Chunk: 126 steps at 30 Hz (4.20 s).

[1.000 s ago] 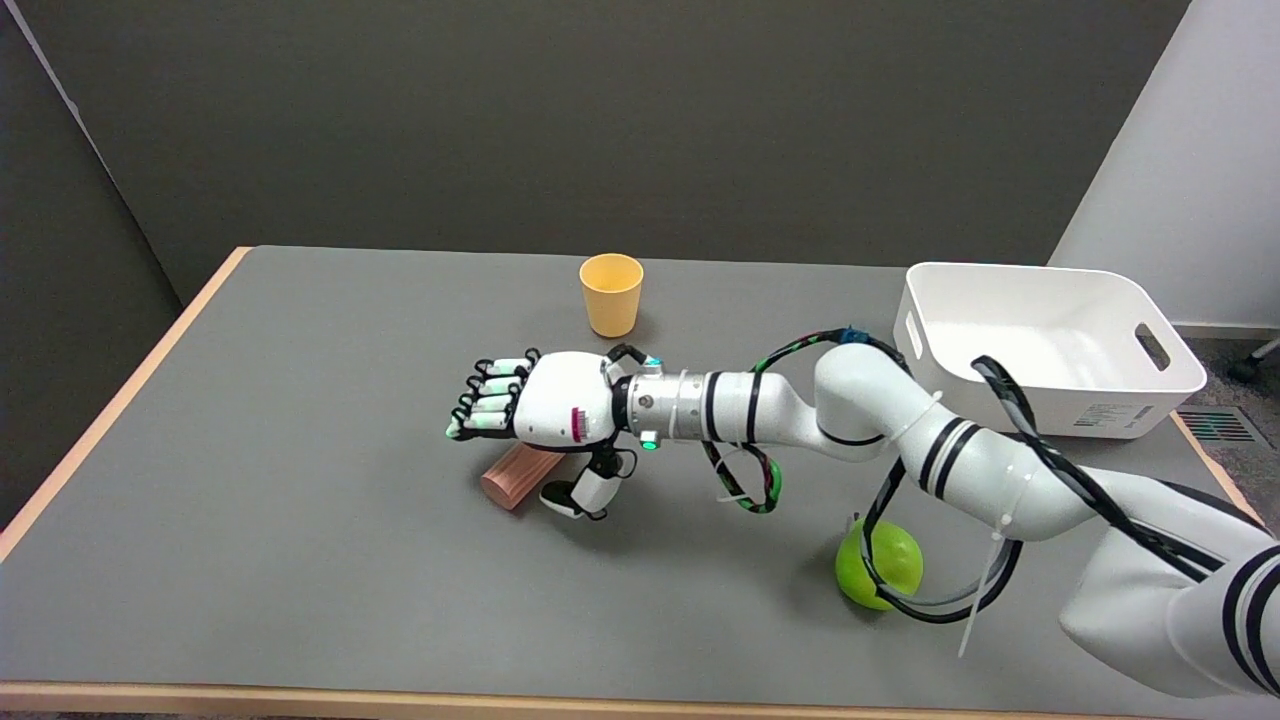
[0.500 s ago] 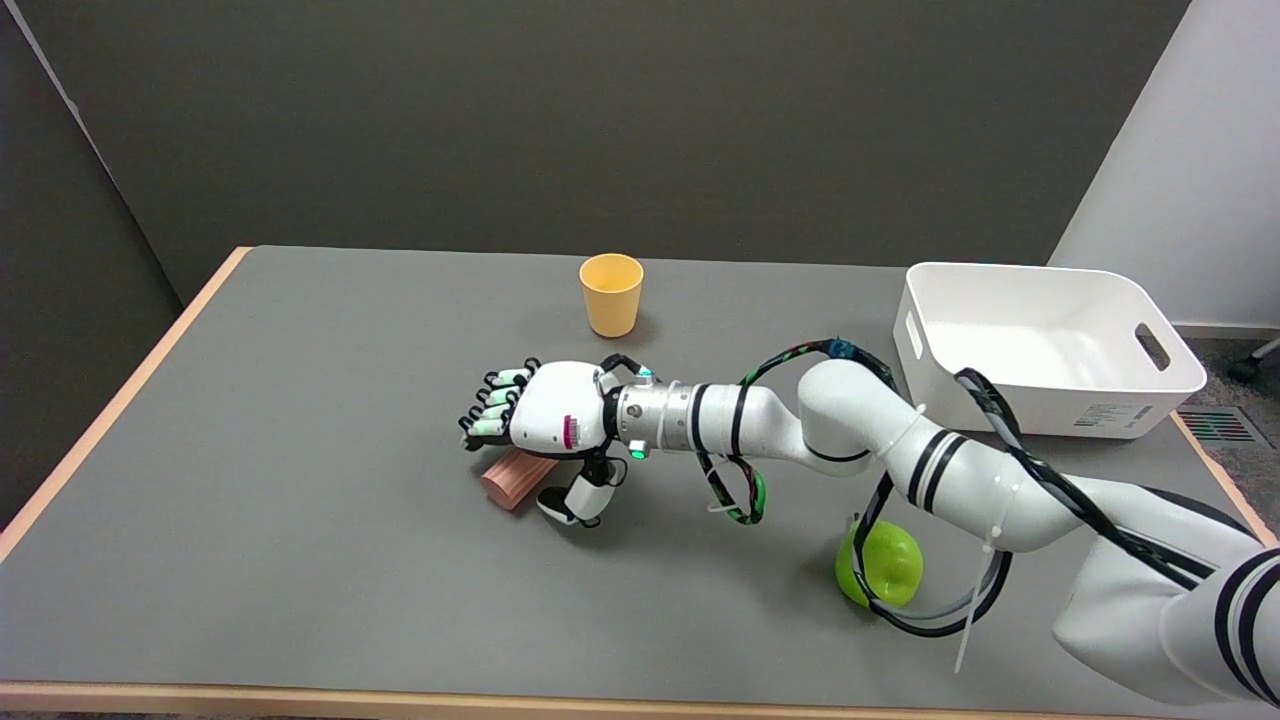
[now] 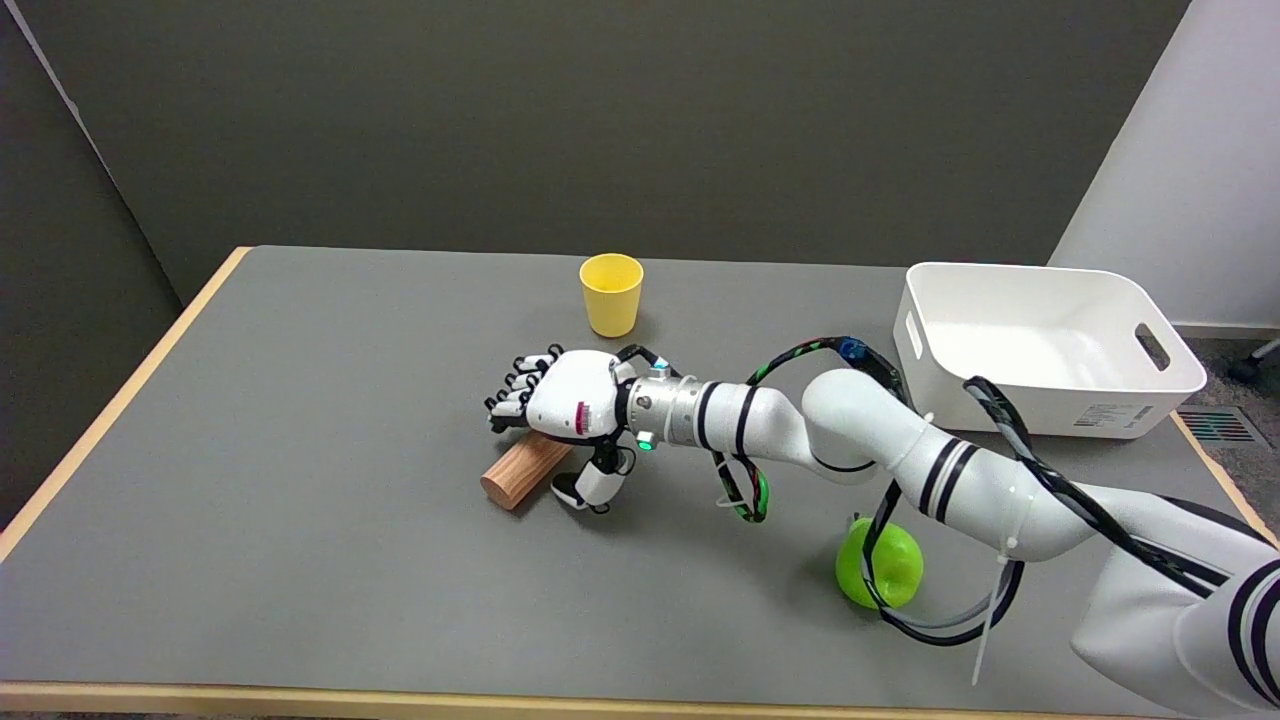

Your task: Pick up the wooden cylinder.

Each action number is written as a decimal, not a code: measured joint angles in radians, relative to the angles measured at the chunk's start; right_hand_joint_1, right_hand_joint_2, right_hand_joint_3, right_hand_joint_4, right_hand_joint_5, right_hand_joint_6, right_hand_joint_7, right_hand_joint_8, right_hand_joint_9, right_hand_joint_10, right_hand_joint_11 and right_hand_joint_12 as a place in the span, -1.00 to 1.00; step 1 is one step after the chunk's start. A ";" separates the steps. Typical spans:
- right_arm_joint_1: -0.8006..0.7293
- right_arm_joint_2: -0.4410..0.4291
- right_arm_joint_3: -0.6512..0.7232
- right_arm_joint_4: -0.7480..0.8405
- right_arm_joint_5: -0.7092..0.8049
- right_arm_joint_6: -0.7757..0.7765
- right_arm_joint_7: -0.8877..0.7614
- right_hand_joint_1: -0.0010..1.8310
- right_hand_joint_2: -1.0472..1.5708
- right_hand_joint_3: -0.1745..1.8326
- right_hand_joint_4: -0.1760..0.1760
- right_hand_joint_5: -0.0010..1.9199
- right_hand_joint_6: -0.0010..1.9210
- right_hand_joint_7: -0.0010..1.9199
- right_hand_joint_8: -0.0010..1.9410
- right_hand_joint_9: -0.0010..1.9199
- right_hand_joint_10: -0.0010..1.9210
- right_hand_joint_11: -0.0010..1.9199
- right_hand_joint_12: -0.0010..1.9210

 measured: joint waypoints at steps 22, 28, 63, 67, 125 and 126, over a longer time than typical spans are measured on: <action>-0.068 0.042 -0.005 0.121 -0.065 0.107 0.115 -0.08 0.28 0.17 -0.62 -0.69 -0.41 -0.53 -0.49 -0.66 -0.19 -0.82 0.28; -0.076 0.042 -0.008 0.130 -0.069 0.117 0.128 -0.08 0.28 0.17 -0.61 -0.69 -0.40 -0.53 -0.49 -0.66 -0.19 -0.82 0.27; -0.069 -0.013 -0.032 0.090 -0.069 0.091 0.162 0.01 0.31 0.17 -0.48 -0.66 -0.36 -0.51 -0.47 -0.65 -0.19 -0.81 0.26; -0.059 -0.018 -0.033 0.078 -0.069 0.076 0.162 0.03 0.32 0.17 -0.46 -0.65 -0.34 -0.51 -0.47 -0.65 -0.19 -0.81 0.26; -0.050 -0.040 -0.030 0.051 -0.075 0.058 0.161 0.11 0.42 0.09 -0.20 -0.60 0.04 -0.37 -0.25 -0.53 -0.02 -0.70 0.37; -0.050 -0.040 -0.030 0.051 -0.075 0.059 0.161 0.10 0.43 0.09 -0.20 -0.60 0.07 -0.36 -0.22 -0.51 0.02 -0.68 0.39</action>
